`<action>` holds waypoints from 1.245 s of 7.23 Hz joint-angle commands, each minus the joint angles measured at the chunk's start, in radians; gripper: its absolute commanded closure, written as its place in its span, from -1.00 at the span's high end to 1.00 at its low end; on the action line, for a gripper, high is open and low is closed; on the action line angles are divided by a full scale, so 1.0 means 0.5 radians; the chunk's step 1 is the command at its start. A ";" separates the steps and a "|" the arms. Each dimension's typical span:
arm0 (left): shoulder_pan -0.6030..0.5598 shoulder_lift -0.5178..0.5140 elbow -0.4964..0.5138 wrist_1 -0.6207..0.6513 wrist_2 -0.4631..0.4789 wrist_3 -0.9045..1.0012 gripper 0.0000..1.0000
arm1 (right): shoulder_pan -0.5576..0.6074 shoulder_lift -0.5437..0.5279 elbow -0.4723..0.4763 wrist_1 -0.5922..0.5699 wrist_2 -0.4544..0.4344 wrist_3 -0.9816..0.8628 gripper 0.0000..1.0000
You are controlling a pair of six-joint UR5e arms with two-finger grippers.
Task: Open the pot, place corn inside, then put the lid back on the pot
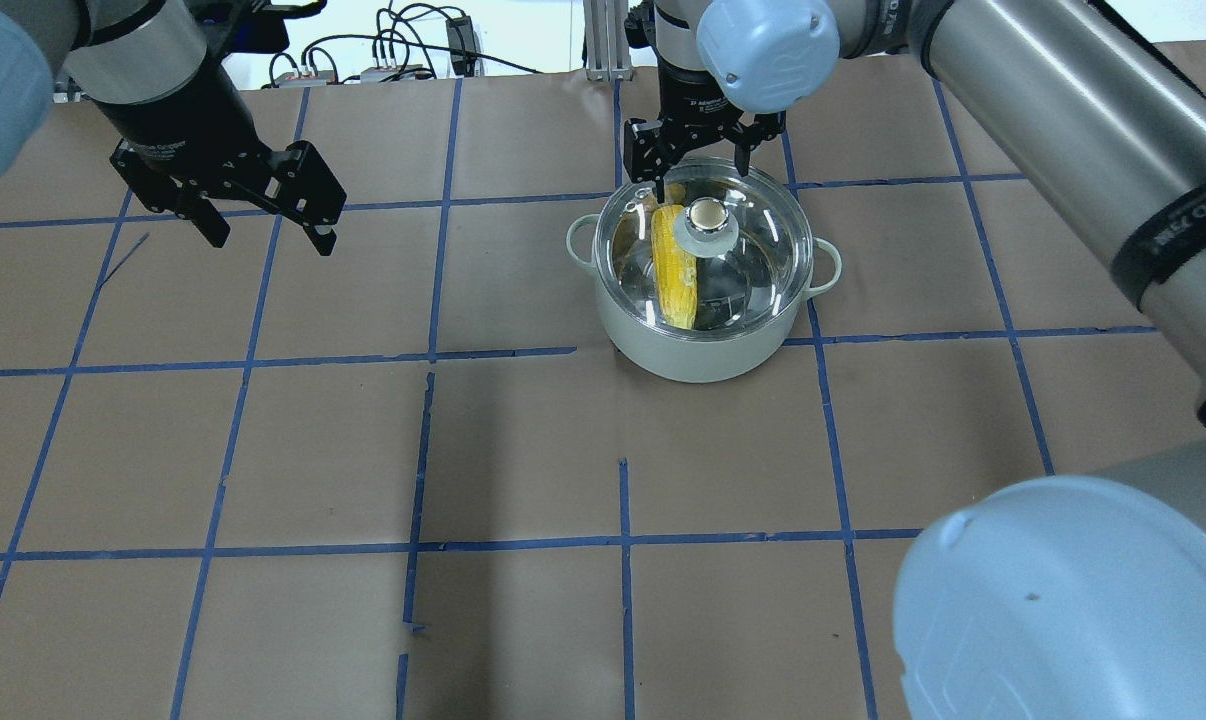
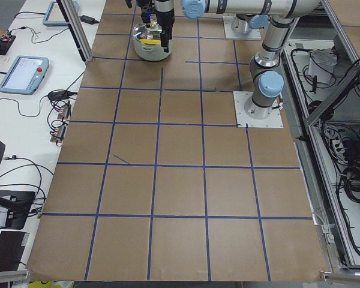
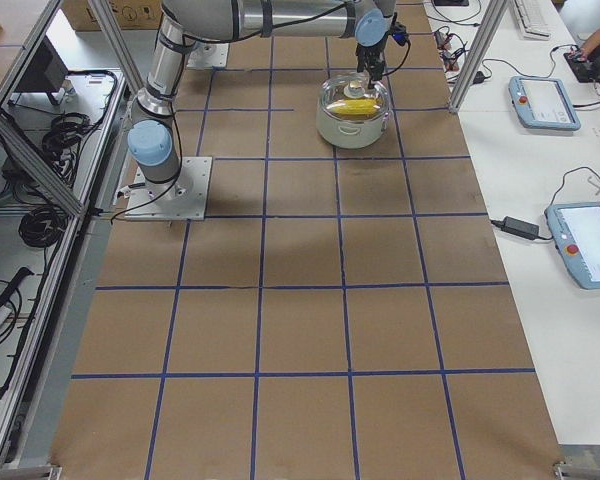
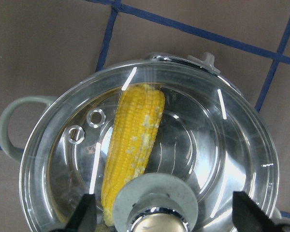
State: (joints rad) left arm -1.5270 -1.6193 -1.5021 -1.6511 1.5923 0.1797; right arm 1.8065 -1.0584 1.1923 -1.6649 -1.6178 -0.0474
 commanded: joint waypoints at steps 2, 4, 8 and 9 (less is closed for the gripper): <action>-0.002 0.005 0.001 -0.002 0.006 -0.007 0.99 | -0.115 -0.513 0.335 0.038 -0.001 -0.028 0.99; -0.002 0.014 -0.002 0.001 0.015 -0.016 0.99 | -0.381 -0.827 0.584 0.023 0.005 -0.147 0.99; -0.057 0.100 -0.015 0.007 0.018 -0.378 0.99 | -0.413 -0.850 0.680 0.023 0.014 -0.160 0.99; -0.057 0.085 -0.012 0.007 0.028 -0.375 0.99 | -0.410 -0.862 0.683 0.023 0.014 -0.160 0.99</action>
